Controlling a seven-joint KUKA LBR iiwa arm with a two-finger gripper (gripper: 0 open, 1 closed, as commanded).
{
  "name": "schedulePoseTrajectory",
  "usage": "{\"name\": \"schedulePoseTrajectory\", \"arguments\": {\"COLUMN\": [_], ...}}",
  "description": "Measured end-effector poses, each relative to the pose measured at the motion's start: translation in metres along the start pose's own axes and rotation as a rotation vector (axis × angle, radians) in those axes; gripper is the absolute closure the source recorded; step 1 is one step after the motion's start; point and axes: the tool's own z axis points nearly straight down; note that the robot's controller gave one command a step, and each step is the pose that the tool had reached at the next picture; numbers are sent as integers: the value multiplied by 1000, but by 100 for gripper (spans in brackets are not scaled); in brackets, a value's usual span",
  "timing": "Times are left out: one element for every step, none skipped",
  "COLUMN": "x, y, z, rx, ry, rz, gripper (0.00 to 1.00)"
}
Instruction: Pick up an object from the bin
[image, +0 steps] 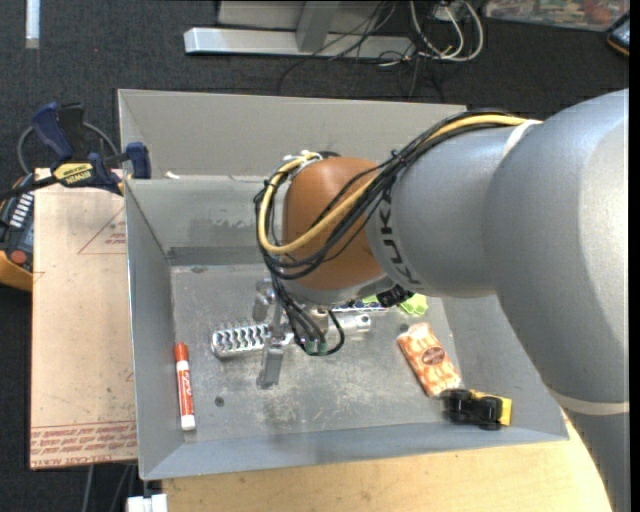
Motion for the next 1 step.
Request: {"name": "schedulePoseTrajectory", "arguments": {"x": [7], "y": [1], "z": [50], "rx": [-1], "ry": [-3], "rz": [44], "gripper": [0]}}
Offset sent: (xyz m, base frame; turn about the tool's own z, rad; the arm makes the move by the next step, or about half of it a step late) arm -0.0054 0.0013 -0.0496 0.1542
